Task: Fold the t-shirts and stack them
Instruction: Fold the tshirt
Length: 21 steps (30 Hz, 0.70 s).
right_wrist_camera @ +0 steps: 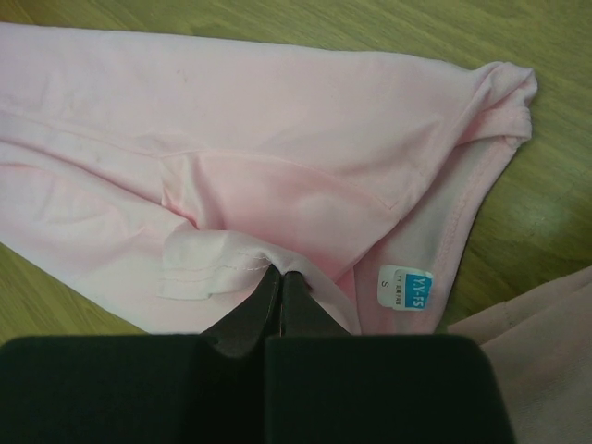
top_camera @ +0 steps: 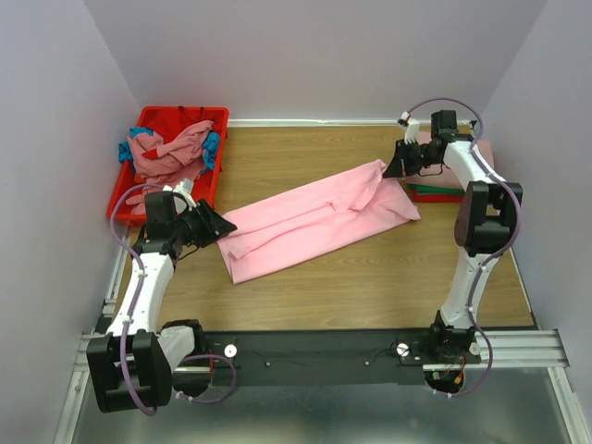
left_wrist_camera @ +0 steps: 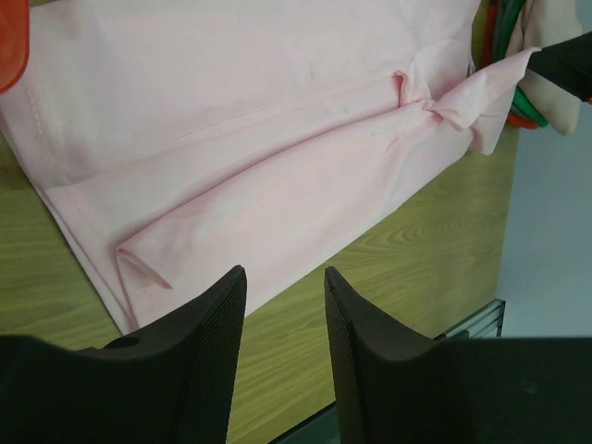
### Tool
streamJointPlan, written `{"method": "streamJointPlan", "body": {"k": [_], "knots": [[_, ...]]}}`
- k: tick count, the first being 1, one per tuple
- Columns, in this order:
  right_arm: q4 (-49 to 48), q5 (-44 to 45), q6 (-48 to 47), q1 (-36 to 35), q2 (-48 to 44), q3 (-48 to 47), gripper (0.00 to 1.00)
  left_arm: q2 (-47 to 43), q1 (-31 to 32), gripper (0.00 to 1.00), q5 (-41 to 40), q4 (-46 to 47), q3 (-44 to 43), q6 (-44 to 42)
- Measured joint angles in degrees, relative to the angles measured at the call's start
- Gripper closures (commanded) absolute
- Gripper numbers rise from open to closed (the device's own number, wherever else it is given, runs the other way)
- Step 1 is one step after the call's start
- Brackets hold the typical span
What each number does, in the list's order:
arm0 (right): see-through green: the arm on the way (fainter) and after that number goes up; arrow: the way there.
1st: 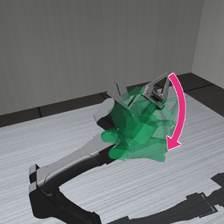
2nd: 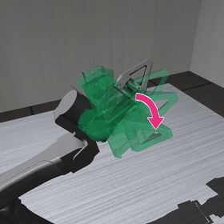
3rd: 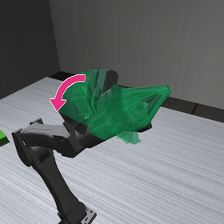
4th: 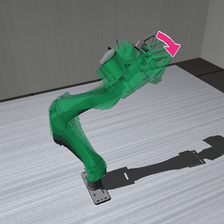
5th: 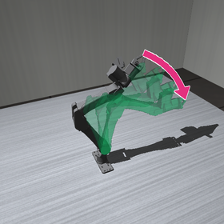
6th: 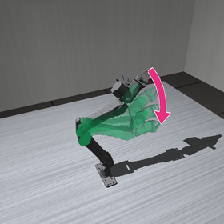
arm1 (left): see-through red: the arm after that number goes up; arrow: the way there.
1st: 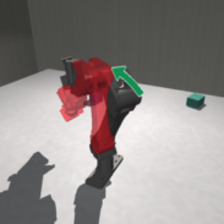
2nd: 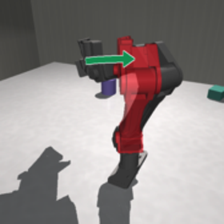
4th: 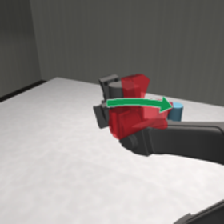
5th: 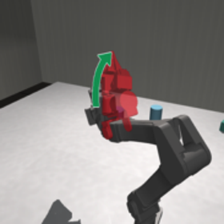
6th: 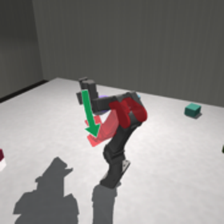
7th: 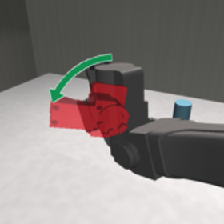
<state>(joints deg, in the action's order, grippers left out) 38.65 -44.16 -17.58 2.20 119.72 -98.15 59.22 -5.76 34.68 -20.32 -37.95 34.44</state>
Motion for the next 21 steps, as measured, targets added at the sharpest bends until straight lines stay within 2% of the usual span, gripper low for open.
{"method": "streamJointPlan", "body": {"k": [21], "knots": [[-1.7, 5.4, 1.6, -2.6, 4.5, -5.8, 0.98, -1.1, 0.0, 0.53, 3.3, -0.7, 0.8, -8.4]]}}
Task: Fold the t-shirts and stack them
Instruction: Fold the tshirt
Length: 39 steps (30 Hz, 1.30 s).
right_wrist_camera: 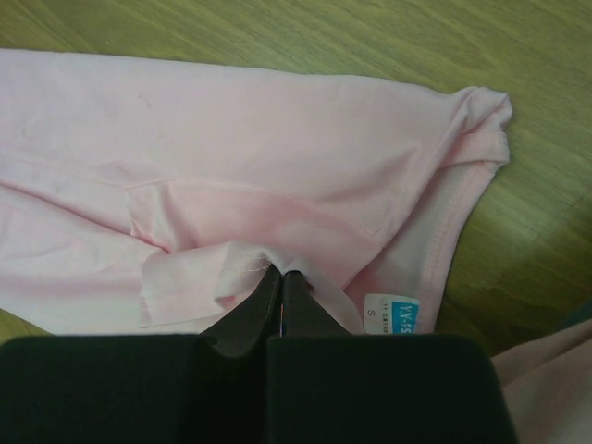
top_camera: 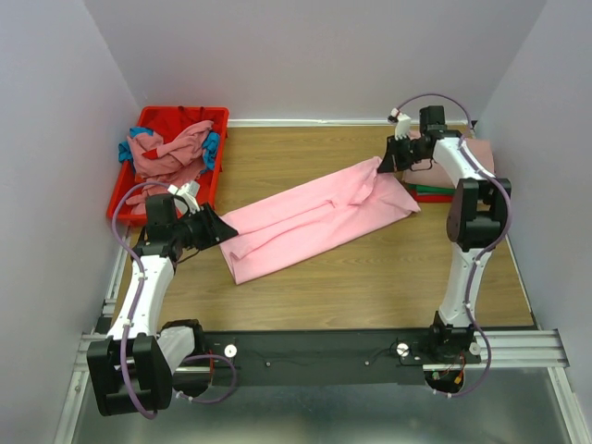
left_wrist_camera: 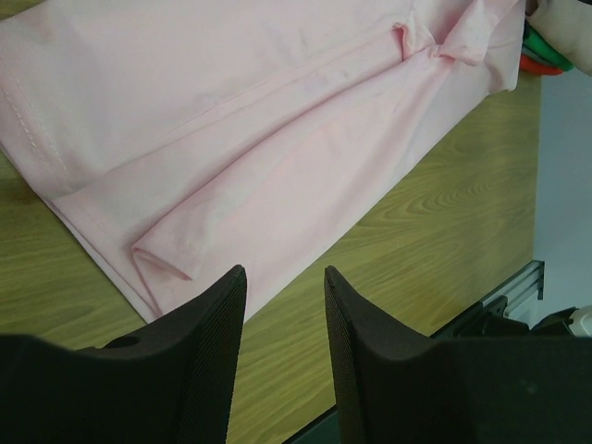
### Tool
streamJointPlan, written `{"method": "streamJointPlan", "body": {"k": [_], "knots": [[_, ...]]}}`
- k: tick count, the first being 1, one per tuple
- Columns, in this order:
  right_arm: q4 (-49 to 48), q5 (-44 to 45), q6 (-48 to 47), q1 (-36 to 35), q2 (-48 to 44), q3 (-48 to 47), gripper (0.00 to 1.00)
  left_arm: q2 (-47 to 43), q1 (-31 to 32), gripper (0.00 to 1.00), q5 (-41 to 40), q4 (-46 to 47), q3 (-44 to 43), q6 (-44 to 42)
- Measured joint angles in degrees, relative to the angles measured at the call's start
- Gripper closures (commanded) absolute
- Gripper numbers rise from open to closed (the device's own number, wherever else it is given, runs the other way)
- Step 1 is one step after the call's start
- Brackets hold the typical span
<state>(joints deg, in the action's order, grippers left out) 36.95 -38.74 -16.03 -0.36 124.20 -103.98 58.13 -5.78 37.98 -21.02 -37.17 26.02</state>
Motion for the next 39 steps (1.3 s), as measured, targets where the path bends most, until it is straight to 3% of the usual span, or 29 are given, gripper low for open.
{"method": "streamJointPlan", "body": {"k": [14, 19, 29, 30, 33, 39], "knots": [[0.0, 5.0, 1.0, -2.9, 5.2, -4.7, 0.95, -0.1, 0.0, 0.53, 0.0, -1.4, 0.0, -2.6], [-0.5, 7.1, 2.5, -4.4, 8.1, -8.1, 0.81, -0.2, 0.0, 0.53, 0.0, -1.5, 0.1, -2.9], [-0.5, 9.0, 3.0, -6.8, 9.7, -10.4, 0.75, -0.4, 0.0, 0.53, 0.0, -1.6, 1.0, -3.6], [-0.5, 9.2, 3.0, -7.0, 9.7, -10.7, 0.68, -0.4, 0.1, 0.53, 0.0, -1.6, 1.0, -3.6], [-0.6, 9.8, 3.2, -7.2, 9.7, -11.3, 0.59, -0.4, 0.2, 0.53, 0.0, -1.7, 1.0, -3.8], [-0.8, 10.2, 4.8, -7.2, 9.7, -14.0, 0.58, -0.4, 0.2, 0.53, 0.0, -1.9, 1.0, -4.2]]}}
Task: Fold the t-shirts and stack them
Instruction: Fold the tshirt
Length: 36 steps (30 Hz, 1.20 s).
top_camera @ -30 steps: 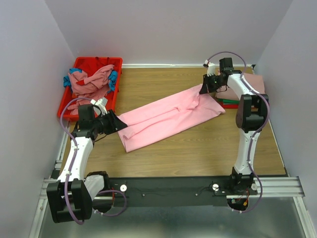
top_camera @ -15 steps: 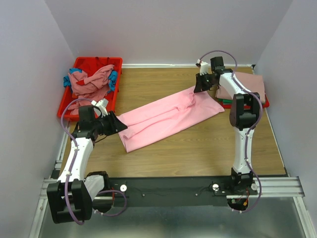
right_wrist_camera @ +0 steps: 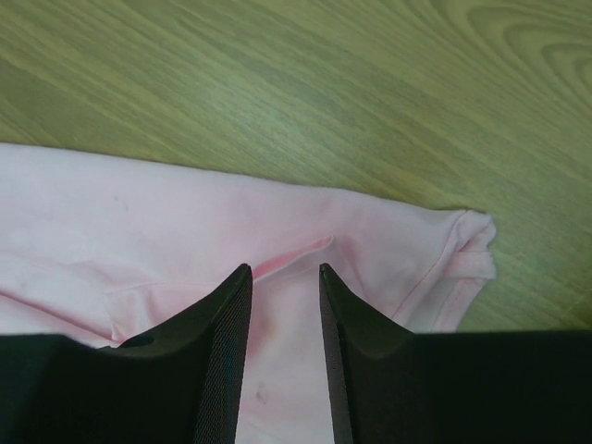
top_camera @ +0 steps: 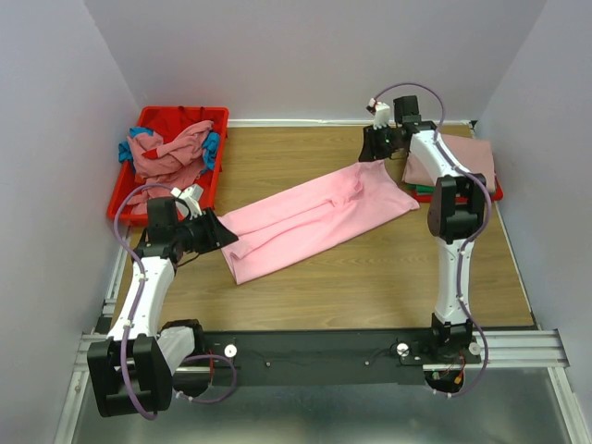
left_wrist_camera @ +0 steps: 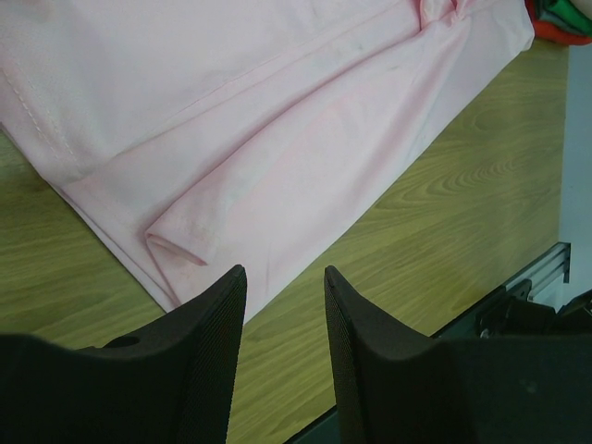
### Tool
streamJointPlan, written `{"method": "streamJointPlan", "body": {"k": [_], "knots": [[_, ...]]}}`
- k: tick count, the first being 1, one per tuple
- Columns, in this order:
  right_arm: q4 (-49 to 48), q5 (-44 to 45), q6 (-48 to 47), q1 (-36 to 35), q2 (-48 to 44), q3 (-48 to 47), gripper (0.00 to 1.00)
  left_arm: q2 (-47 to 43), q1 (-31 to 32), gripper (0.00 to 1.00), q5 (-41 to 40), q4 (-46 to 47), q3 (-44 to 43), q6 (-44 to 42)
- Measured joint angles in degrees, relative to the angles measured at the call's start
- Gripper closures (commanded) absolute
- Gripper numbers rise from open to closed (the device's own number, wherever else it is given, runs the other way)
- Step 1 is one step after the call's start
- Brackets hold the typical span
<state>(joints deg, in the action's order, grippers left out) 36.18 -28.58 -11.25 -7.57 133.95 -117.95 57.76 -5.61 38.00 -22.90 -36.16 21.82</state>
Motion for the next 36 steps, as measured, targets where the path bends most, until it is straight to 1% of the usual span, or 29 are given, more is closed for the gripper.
{"method": "streamJointPlan", "body": {"k": [4, 7, 10, 11, 12, 13, 14, 19, 26, 32, 36], "knots": [[-0.7, -1.3, 0.3, 0.0, -0.8, -0.3, 0.59, -0.2, 0.0, 0.53, 0.0, -0.8, -0.5, -0.7], [-1.4, -2.3, 0.0, 0.0, -3.8, 4.5, 0.61, -1.0, 0.1, 0.53, 0.0, -0.8, -0.7, -1.1], [-1.5, -1.7, -1.1, 0.0, -9.1, 12.3, 0.72, -1.9, 0.1, 0.53, 0.0, -0.8, -0.7, -1.2], [-1.4, -1.4, -1.3, 0.0, -9.7, 13.1, 0.76, -2.2, 0.1, 0.53, 0.0, -0.8, -0.7, -1.2], [-1.3, -0.8, -1.9, -0.1, -11.3, 15.1, 0.83, -2.4, 0.1, 0.53, 0.0, -0.8, -0.7, -1.3], [-1.5, 0.0, -2.3, -0.2, -12.8, 16.9, 0.86, -2.6, 0.1, 0.53, 0.0, -0.8, -0.7, -1.3], [-1.5, 0.5, -2.7, -0.2, -13.4, 17.7, 0.91, -2.8, 0.1, 0.53, 0.0, -0.8, -0.7, -1.3], [-1.8, 1.7, -3.7, -0.5, -14.4, 20.7, 0.94, -3.5, 0.1, 0.53, 0.0, -0.8, -0.7, -1.4], [-2.1, 2.8, -3.8, -2.3, -10.9, 20.7, 0.95, -4.8, 0.2, 0.53, 0.0, -0.8, -0.7, -1.5], [-1.9, 3.3, -3.8, -5.8, -6.4, 18.4, 0.94, -5.1, 0.2, 0.53, 0.0, -0.8, -0.7, -1.6], [-1.8, 3.4, -3.6, -9.2, -4.2, 13.9, 0.94, -5.1, 0.4, 0.53, 0.0, -0.8, -0.7, -1.7]]}}
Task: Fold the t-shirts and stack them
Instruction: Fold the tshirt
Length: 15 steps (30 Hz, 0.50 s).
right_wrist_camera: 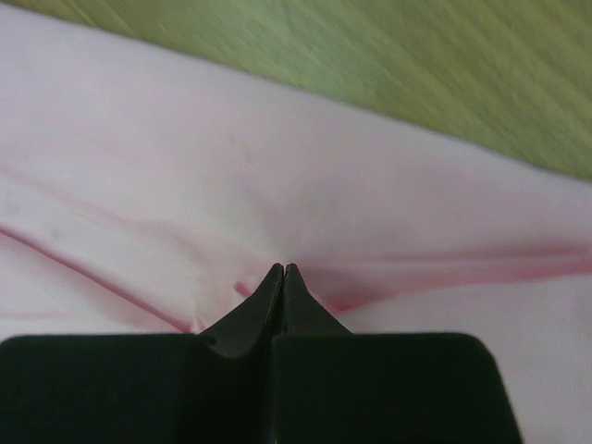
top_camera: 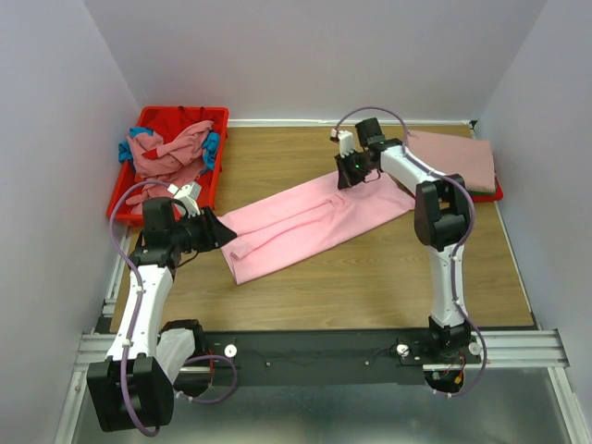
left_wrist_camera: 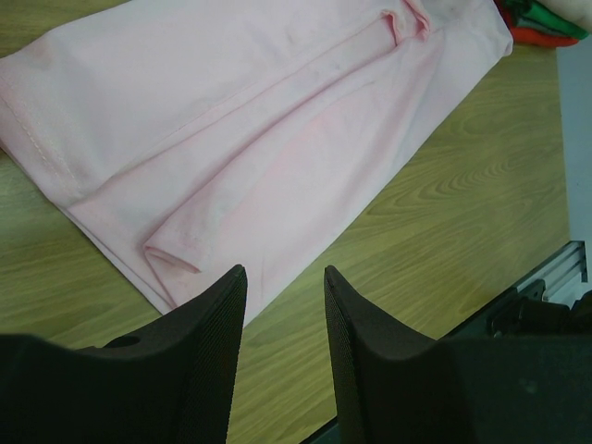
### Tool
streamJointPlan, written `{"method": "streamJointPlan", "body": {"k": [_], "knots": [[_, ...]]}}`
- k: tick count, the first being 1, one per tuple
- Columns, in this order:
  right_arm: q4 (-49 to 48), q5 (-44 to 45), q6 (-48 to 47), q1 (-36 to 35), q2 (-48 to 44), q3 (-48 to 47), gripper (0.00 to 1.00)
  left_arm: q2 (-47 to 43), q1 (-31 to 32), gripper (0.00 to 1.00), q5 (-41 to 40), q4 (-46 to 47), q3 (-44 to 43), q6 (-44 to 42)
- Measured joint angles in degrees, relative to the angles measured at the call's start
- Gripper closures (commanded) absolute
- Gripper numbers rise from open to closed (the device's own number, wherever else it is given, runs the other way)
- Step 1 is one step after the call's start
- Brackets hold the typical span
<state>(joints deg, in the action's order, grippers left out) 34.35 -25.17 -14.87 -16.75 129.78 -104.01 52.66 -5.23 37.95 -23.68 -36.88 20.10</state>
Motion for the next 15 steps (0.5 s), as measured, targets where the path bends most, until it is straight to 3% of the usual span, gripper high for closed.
{"method": "streamJointPlan", "body": {"k": [9, 11, 15], "knots": [[-0.3, 0.0, 0.8, -4.6, 2.2, -6.5, 0.89, 0.0, 0.0, 0.53, 0.0, 0.0, 0.0, -0.2], [-0.4, -0.2, 0.3, -4.5, 2.0, -5.9, 0.77, 0.0, 0.0, 0.53, 0.0, 0.0, 0.0, 0.0], [0.2, -6.1, -3.8, -4.1, -3.1, 0.9, 0.63, 0.7, 0.8, 0.57, -0.5, 0.1, 0.4, 0.9]]}}
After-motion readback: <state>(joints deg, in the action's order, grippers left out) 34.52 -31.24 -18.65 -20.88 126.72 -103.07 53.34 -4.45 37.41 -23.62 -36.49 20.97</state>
